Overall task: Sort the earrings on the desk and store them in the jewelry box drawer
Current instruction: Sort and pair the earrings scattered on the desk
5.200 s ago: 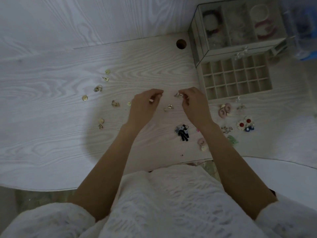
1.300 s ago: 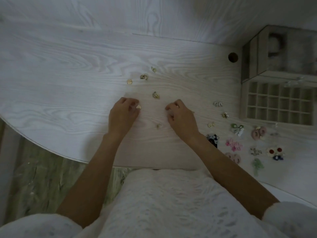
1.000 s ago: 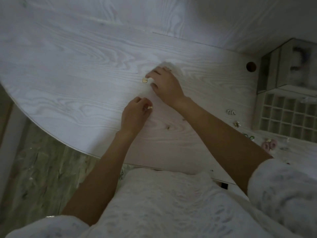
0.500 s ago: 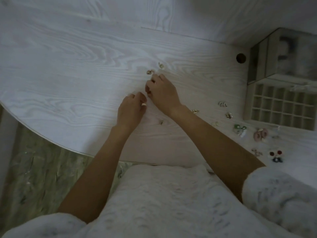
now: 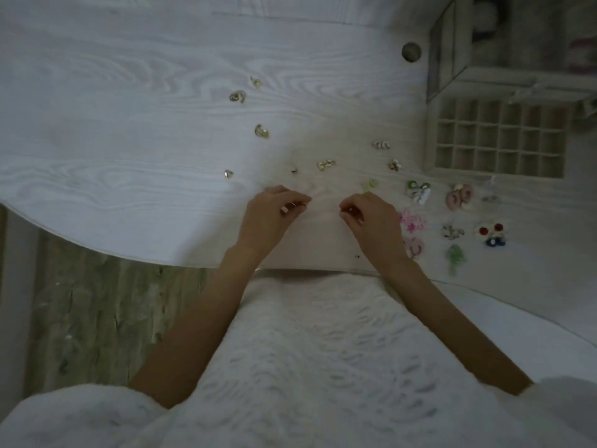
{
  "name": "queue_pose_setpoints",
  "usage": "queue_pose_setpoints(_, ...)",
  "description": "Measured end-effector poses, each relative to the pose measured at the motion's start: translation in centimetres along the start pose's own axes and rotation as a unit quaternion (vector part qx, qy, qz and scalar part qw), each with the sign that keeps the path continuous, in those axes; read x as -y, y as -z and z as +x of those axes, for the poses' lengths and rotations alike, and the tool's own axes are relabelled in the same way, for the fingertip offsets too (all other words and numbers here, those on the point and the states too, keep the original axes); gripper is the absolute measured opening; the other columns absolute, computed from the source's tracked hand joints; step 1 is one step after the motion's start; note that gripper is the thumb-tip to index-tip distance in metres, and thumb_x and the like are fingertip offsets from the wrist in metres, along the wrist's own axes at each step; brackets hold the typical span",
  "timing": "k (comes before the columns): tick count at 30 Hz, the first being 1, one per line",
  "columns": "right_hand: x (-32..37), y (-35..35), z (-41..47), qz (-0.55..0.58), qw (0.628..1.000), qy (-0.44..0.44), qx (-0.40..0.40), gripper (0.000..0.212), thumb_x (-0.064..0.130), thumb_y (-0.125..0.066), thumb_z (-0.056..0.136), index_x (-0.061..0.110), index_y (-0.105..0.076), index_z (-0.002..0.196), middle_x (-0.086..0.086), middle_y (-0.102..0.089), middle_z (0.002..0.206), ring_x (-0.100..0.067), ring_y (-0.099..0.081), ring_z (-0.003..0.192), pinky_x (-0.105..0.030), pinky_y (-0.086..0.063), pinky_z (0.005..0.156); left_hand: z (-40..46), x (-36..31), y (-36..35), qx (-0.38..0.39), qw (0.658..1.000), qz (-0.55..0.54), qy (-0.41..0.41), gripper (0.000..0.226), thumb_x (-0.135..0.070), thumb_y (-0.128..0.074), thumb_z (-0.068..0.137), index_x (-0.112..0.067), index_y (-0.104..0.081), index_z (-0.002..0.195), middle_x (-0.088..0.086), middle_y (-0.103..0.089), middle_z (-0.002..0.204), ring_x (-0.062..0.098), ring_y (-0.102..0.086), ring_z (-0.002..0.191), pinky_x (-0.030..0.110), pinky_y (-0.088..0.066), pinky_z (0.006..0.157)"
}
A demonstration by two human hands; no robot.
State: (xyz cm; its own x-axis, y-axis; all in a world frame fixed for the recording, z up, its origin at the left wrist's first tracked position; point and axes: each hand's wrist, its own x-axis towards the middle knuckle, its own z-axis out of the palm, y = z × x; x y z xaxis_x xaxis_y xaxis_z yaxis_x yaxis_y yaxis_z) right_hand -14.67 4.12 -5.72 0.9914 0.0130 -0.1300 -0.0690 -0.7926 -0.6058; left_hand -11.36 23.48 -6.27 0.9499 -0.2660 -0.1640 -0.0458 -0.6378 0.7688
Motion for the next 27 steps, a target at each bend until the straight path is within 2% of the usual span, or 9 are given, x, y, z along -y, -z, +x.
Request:
queue_pose_setpoints(4, -0.8, 0.0, 1.1, -0.047, 0.998, 0.029, 0.012, 0.008, 0.007, -0.061, 0.084, 0.003, -0.065, 0.091, -0.013, -0.062, 0.093, -0.025, -0.058, 0.081, -0.025, -0.037, 0.068, -1.8, -1.3, -3.0, 0.012, 0.999, 0.012, 0.043, 0.021, -0.017, -0.066, 0.084, -0.019, -0.067, 0.105, 0.001, -0.070, 0.090, 0.012, -0.063, 0.076, 0.021, -0.048, 0.076)
queue_pose_setpoints(7, -1.0, -0.5, 2.2, -0.077, 0.996, 0.052, 0.019, 0.010, 0.004, -0.057, 0.086, 0.003, -0.065, 0.091, -0.014, -0.061, 0.095, -0.028, -0.058, 0.080, -0.030, -0.040, 0.066, -1.7, -1.9, -4.2, 0.003, 0.996, 0.005, 0.084, 0.014, -0.019, -0.068, 0.082, -0.017, -0.063, 0.095, -0.002, -0.069, 0.085, 0.010, -0.062, 0.074, 0.026, -0.051, 0.075)
queue_pose_setpoints(10, -1.2, -1.0, 2.6, -0.084, 0.994, 0.066, 0.029, 0.012, -0.002, -0.054, 0.084, 0.001, -0.065, 0.089, -0.015, -0.059, 0.096, -0.030, -0.058, 0.078, -0.035, -0.045, 0.064, -1.3, -2.4, -5.2, -0.007, 0.997, 0.035, 0.062, 0.006, -0.019, -0.067, 0.082, -0.017, -0.066, 0.087, -0.002, -0.069, 0.085, 0.010, -0.061, 0.075, 0.027, -0.051, 0.074)
queue_pose_setpoints(13, -1.6, -0.9, 2.5, -0.084, 0.994, 0.063, 0.020, 0.020, -0.005, -0.053, 0.083, 0.000, -0.064, 0.099, -0.016, -0.058, 0.103, -0.031, -0.058, 0.082, -0.035, -0.047, 0.068, -1.1, -2.5, -5.8, -0.052, 0.996, 0.057, 0.038, 0.009, -0.018, -0.067, 0.082, -0.014, -0.070, 0.089, 0.004, -0.068, 0.088, 0.015, -0.061, 0.076, 0.020, -0.044, 0.069)
queue_pose_setpoints(18, -1.8, 0.0, 2.3, -0.070, 0.994, 0.075, 0.027, 0.034, -0.011, -0.049, 0.080, -0.001, -0.061, 0.111, -0.018, -0.059, 0.109, -0.030, -0.058, 0.095, -0.033, -0.046, 0.078, -1.1, -2.7, -6.3, -0.091, 0.992, 0.058, 0.059, 0.018, -0.022, -0.066, 0.084, -0.013, -0.067, 0.099, 0.005, -0.069, 0.091, 0.017, -0.062, 0.081, 0.019, -0.040, 0.070)
queue_pose_setpoints(22, -1.8, 0.2, 2.6, -0.060, 0.994, 0.073, 0.054, 0.035, -0.006, -0.051, 0.082, 0.000, -0.060, 0.115, -0.016, -0.059, 0.112, -0.029, -0.055, 0.100, -0.032, -0.043, 0.083, -1.1, -3.4, -6.3, -0.093, 0.991, 0.039, 0.090, 0.018, -0.018, -0.065, 0.084, -0.012, -0.067, 0.101, 0.004, -0.071, 0.093, 0.015, -0.065, 0.084, 0.023, -0.047, 0.077)
queue_pose_setpoints(27, -1.4, 0.0, 2.7, -0.051, 0.995, 0.050, 0.068, 0.029, -0.004, -0.053, 0.082, 0.000, -0.063, 0.109, -0.016, -0.060, 0.110, -0.028, -0.055, 0.097, -0.021, -0.033, 0.076, -0.6, -4.1, -6.8, -0.080, 0.992, 0.043, 0.086, 0.013, -0.011, -0.063, 0.082, -0.012, -0.068, 0.095, 0.004, -0.071, 0.093, 0.017, -0.065, 0.083, 0.030, -0.052, 0.079)
